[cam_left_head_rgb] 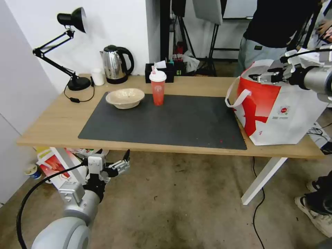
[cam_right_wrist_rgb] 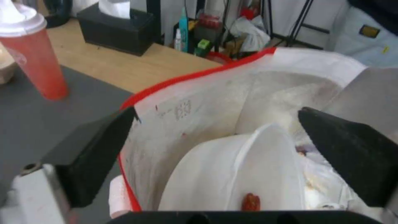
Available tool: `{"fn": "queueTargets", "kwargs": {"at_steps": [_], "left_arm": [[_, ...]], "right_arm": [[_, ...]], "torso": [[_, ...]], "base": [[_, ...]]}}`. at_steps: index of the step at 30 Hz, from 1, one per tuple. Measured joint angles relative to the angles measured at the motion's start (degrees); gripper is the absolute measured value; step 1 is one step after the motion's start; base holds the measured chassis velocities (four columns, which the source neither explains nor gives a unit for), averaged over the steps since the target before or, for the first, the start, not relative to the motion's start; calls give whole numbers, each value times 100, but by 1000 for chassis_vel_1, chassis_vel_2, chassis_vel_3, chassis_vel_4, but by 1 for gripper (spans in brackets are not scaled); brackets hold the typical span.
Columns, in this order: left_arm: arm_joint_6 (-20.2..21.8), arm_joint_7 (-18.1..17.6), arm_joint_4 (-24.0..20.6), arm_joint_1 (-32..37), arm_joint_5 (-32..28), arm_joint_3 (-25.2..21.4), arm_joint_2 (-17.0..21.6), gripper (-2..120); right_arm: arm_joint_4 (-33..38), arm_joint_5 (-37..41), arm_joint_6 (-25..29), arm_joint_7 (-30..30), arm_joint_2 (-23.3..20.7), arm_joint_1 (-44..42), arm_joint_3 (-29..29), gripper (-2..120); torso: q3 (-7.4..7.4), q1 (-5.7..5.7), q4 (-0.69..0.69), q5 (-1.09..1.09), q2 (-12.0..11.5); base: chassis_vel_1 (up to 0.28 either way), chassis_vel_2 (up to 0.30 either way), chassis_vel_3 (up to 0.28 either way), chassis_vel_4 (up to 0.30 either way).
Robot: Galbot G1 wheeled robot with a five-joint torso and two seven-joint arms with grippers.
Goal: Pick up the trash from the table and place it into the takeout bag.
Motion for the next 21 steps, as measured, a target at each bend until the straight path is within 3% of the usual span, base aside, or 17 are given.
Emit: {"fn": "queueTargets", "kwargs": {"at_steps": [6,11,15,21], "left_arm": [[-2,-1,-23,18,0,-28,-11,100],[-2,-3,-44,26,0,-39,-39,100],[-2,-3,-53,41,0,-66,-47,100],[-2,-11,-76,41,1,-91,-48,100]], "right_arm": [[179,37,73,183,18,2,156,100],[307,-6,504,150,-119,-24,218,100],[424,-4,995,169,-169,-123,347,100],[707,71,2189,595,-131,-256,478,100]], "torso": [[0,0,1,-1,0],[0,0,-1,-1,0],[0,0,0,-1,0],[0,0,0,-1,0]], "base": [[0,0,0,0],[0,0,0,0],[0,0,0,0],[0,0,0,0]]}}
